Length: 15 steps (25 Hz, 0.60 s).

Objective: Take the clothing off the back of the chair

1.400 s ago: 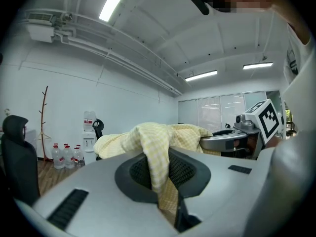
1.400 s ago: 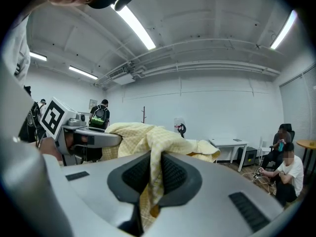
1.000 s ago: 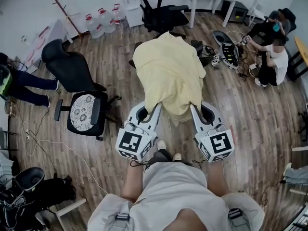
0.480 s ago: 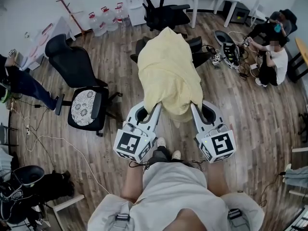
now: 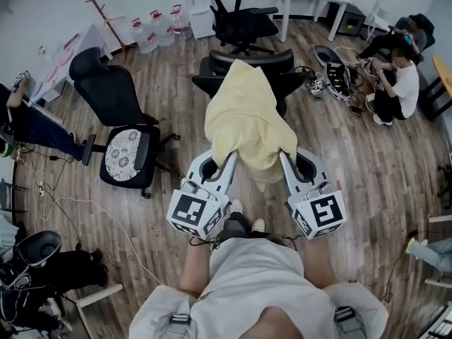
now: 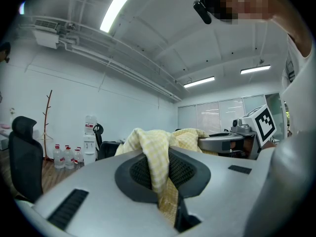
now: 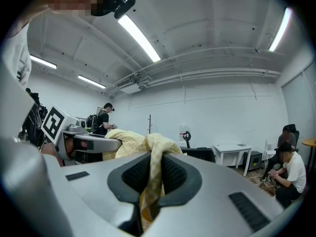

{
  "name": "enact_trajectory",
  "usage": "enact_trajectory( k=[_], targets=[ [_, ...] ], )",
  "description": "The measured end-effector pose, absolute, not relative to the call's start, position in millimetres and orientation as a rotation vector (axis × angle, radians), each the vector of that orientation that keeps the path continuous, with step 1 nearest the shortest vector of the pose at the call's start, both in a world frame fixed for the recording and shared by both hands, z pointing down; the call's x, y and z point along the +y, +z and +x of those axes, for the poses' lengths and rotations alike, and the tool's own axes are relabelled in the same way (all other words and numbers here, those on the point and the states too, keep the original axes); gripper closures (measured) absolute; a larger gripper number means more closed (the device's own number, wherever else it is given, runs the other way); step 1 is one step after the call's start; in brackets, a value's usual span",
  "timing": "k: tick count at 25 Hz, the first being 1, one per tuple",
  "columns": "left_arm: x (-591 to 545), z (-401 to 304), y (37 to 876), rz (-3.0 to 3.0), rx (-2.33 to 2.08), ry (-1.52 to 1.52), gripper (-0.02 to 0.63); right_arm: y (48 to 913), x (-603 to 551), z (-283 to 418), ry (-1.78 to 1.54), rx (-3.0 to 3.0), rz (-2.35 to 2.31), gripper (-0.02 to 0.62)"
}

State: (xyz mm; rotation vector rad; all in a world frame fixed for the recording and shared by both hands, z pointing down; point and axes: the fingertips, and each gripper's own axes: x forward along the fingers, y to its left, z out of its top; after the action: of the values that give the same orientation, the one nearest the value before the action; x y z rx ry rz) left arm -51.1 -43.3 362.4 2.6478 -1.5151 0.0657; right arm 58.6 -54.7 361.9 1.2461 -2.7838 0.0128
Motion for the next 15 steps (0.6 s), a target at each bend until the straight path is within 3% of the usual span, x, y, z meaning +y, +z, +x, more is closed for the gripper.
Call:
enact_trajectory(
  k=[15],
  targets=[
    [-28.0, -50.2, 375.7, 2.620, -1.487, 0.093, 0.557, 373.8, -44.0, 56.8, 0.068, -2.789, 1.232, 0.555]
  ],
)
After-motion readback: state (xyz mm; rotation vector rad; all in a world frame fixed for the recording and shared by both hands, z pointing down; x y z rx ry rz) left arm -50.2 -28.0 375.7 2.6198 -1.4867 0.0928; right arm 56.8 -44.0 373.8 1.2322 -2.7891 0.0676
